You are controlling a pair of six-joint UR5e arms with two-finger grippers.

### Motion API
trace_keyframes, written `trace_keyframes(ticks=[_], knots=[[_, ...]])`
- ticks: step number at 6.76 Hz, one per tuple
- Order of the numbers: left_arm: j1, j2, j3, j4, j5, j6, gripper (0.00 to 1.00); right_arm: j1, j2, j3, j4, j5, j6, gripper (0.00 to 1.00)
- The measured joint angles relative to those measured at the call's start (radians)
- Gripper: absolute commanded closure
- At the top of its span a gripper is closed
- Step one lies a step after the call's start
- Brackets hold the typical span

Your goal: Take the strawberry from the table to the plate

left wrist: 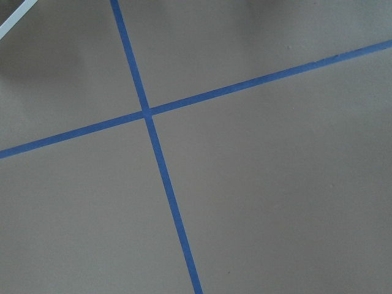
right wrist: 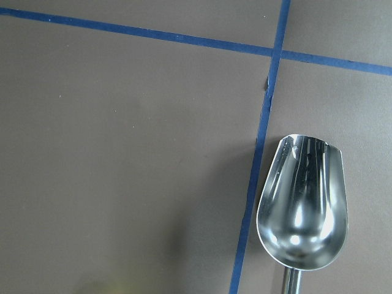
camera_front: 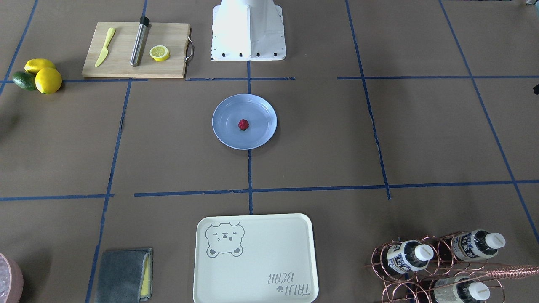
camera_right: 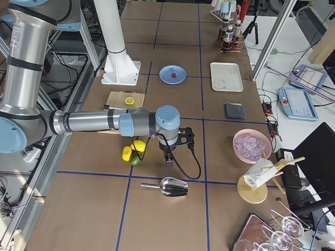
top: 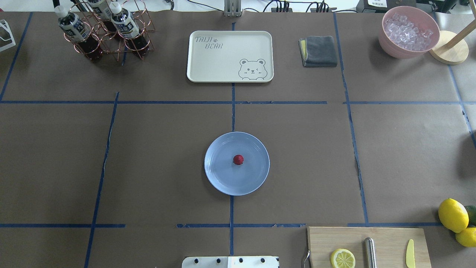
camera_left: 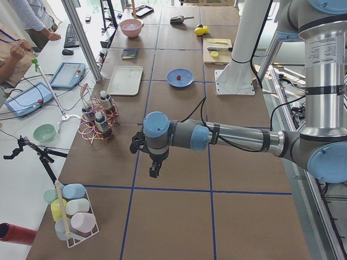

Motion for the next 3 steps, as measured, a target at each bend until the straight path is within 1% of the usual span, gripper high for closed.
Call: trace_keyframes(ticks=[3], knots=[[-0.004, 0.01, 0.042, 0.03, 0.002, -0.003, 0.0, 0.001, 0.012, -0.012, -0.002, 0.005, 0.011, 0.0]])
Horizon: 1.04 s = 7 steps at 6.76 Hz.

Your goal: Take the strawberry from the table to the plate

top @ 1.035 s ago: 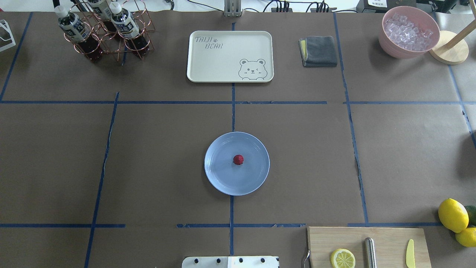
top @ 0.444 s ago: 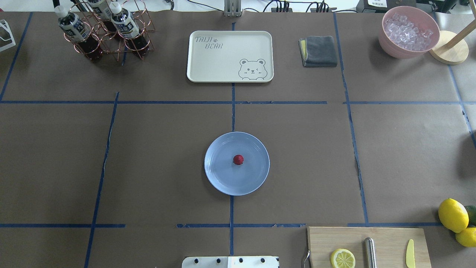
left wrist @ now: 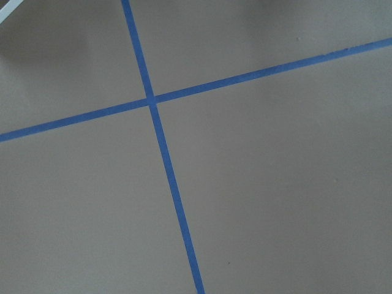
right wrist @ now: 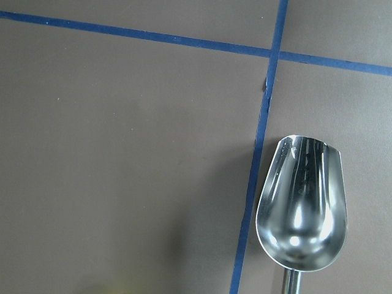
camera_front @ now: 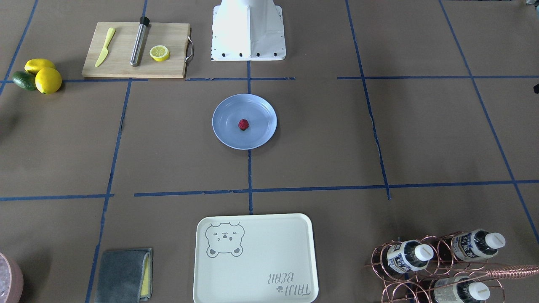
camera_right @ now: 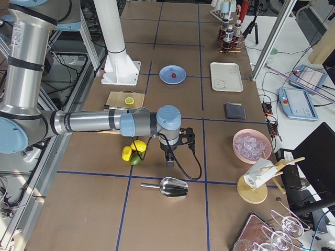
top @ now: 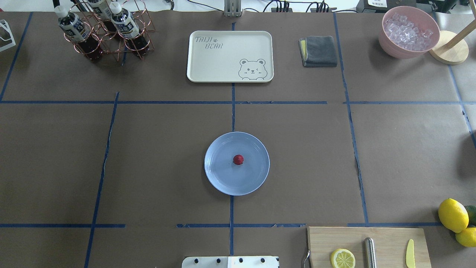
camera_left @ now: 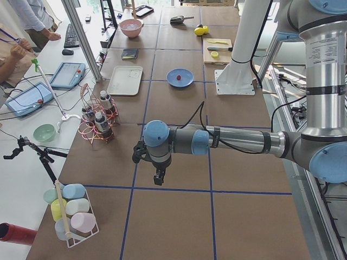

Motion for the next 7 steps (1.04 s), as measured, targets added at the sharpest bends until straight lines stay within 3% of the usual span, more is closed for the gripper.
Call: trace_keyframes(ticks=[7], knots=[[-0.001, -0.012, -0.004, 0.0, -0.001, -0.003, 0.0, -0.001, 0.025, -0.044, 0.009, -0.006, 0.0, 0.0]])
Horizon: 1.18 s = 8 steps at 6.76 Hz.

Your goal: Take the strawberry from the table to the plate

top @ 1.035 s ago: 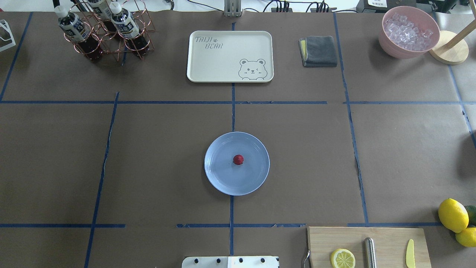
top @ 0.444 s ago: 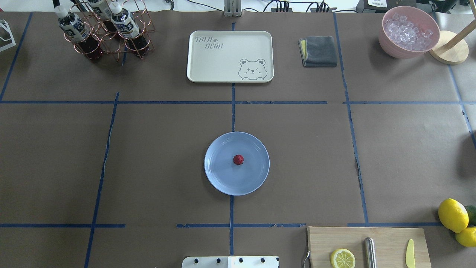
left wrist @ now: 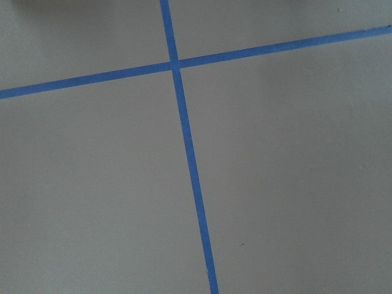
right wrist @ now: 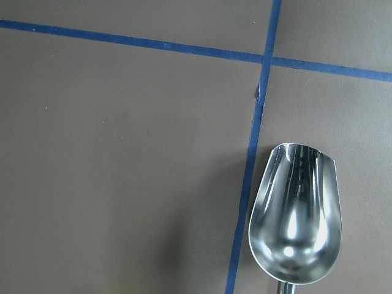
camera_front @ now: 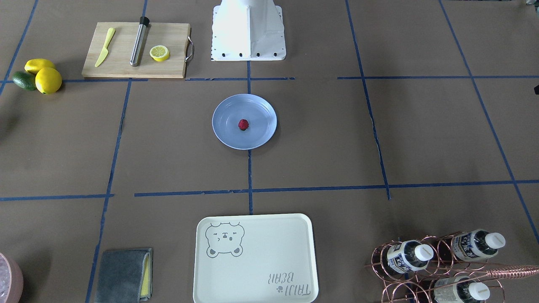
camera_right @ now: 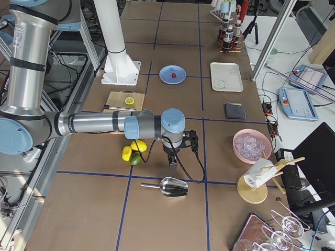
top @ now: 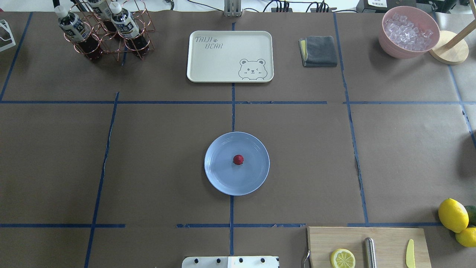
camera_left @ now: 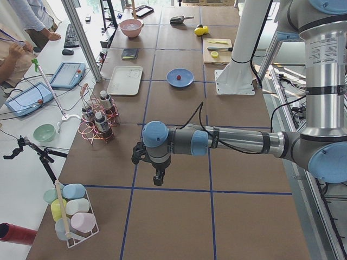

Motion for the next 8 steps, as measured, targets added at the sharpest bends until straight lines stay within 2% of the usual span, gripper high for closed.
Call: trace_keyframes(ticks=[8], knots=[[0.002, -0.024, 0.009, 0.0, 0.001, -0.002, 0.0, 0.0, 0.0, -0.019, 0.005, 0.008, -0.011, 0.0]])
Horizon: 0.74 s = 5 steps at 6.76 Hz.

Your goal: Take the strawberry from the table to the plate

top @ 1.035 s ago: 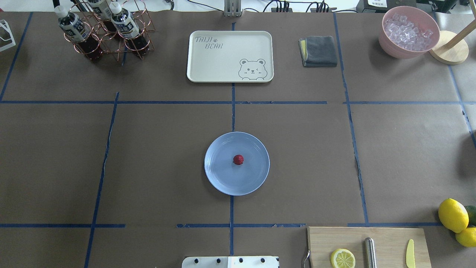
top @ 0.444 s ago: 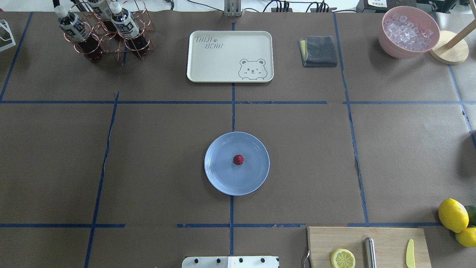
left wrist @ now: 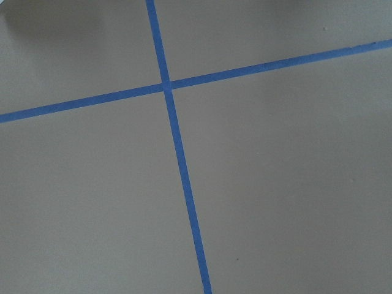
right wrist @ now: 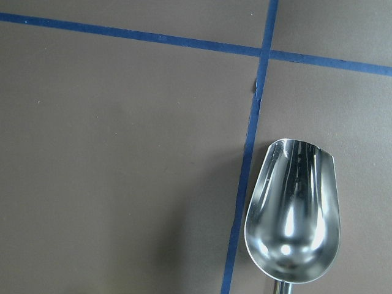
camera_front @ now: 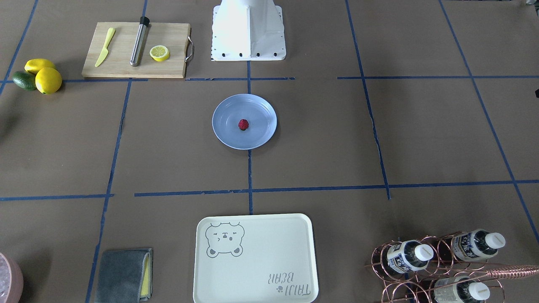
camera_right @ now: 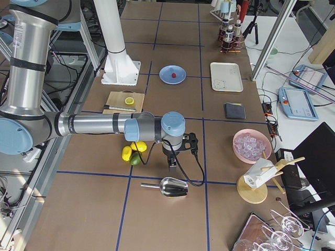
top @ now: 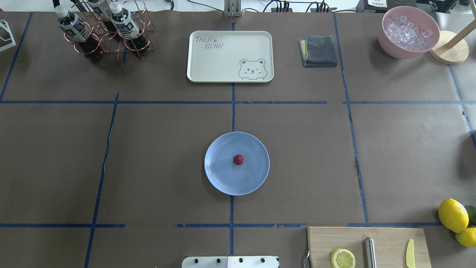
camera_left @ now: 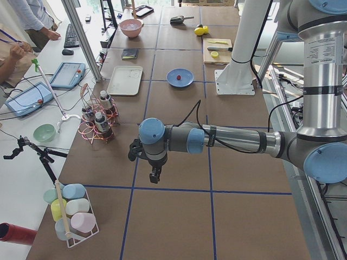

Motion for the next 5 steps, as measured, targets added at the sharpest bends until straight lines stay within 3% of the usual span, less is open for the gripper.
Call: trace_keyframes(ticks=[5], knots=[[-0.029, 0.031, -0.025, -0.02, -0.001, 0.115, 0.0, 0.0, -0.001, 0.0, 0.0, 0.0, 0.007, 0.0]])
